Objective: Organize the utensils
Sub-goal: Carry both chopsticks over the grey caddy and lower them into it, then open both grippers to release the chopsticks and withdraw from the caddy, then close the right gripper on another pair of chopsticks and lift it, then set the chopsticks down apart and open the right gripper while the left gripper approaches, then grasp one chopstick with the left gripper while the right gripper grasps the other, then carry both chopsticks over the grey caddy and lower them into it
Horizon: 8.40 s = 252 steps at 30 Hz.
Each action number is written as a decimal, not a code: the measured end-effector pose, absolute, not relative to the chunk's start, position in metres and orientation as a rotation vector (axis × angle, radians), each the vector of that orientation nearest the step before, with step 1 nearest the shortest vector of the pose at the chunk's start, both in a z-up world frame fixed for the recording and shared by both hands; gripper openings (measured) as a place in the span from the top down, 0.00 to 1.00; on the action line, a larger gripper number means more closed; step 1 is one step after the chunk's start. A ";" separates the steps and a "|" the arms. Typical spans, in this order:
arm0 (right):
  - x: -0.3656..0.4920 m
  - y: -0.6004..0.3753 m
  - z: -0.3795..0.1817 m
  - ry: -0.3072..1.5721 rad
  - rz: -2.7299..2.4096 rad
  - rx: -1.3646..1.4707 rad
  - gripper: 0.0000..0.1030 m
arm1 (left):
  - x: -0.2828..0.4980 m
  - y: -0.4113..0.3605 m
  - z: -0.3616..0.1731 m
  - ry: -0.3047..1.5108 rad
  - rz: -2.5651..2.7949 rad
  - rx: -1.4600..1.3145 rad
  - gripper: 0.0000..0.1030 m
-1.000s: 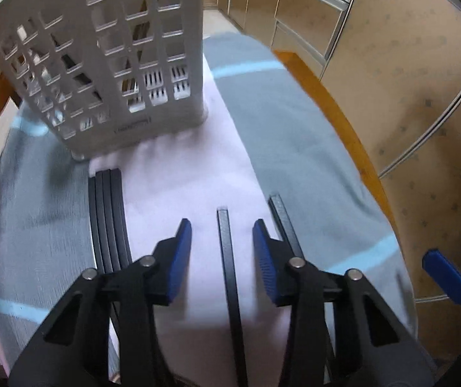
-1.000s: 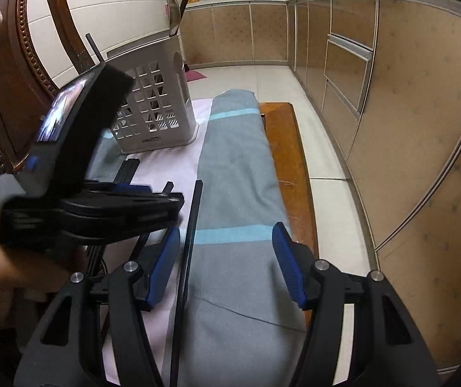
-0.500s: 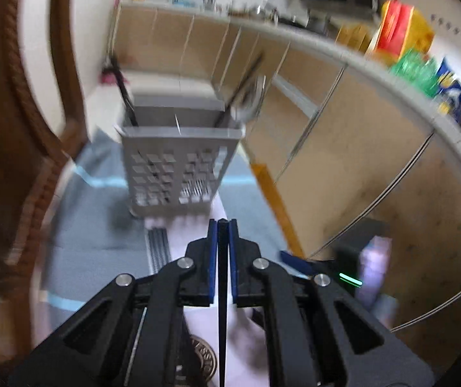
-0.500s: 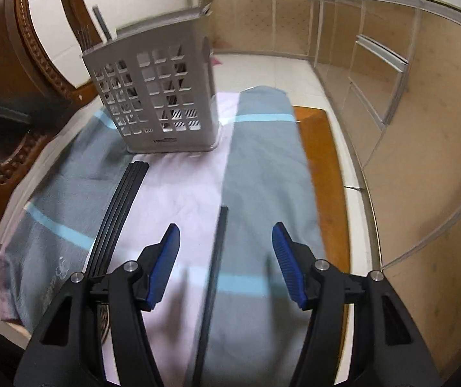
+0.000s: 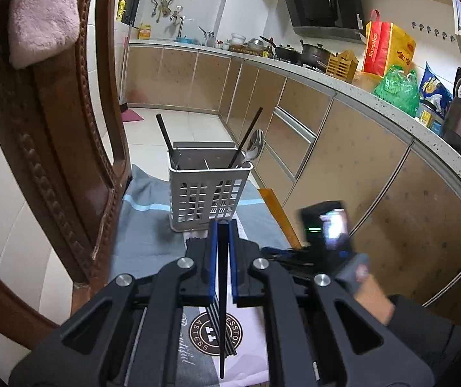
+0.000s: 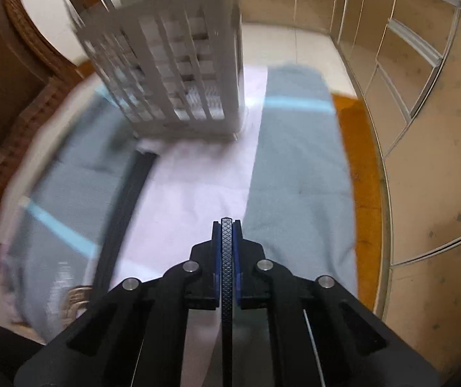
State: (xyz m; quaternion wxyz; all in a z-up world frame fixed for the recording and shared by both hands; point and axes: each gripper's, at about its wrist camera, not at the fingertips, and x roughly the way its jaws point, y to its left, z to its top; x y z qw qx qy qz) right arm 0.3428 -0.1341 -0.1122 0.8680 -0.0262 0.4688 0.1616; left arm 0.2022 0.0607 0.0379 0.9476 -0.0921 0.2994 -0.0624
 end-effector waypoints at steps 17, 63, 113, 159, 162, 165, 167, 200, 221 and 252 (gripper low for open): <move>0.204 -0.180 0.053 0.594 0.483 0.077 0.93 | 0.196 0.064 0.080 0.570 -0.154 -0.201 0.93; 0.361 -0.160 0.047 0.282 0.321 0.306 0.59 | 0.336 0.107 0.039 0.303 0.060 -0.331 0.14; 0.286 -0.077 -0.156 0.888 0.128 -0.004 0.88 | 0.180 0.095 -0.046 0.497 -0.003 -0.342 0.08; 0.235 -0.130 -0.157 0.850 0.095 -0.020 0.90 | 0.186 0.081 -0.064 0.607 0.010 -0.335 0.08; 0.230 -0.133 -0.151 0.848 0.117 0.009 0.84 | 0.187 0.073 -0.066 0.616 0.003 -0.311 0.08; 0.217 -0.141 -0.124 0.784 0.163 0.038 0.73 | 0.187 0.063 -0.068 0.626 -0.011 -0.275 0.08; 0.209 -0.148 -0.106 0.744 0.188 0.035 0.64 | 0.187 0.056 -0.069 0.632 -0.012 -0.237 0.08; 0.329 -0.131 -0.154 1.000 0.182 -0.088 0.62 | 0.345 -0.012 -0.164 1.205 0.042 -0.234 0.50; 0.242 -0.181 -0.020 0.680 0.430 0.136 0.93 | 0.251 0.047 -0.006 0.799 -0.259 -0.349 0.93; 0.418 -0.136 0.118 0.261 0.306 0.189 0.93 | 0.392 0.106 0.145 0.383 0.041 -0.267 0.93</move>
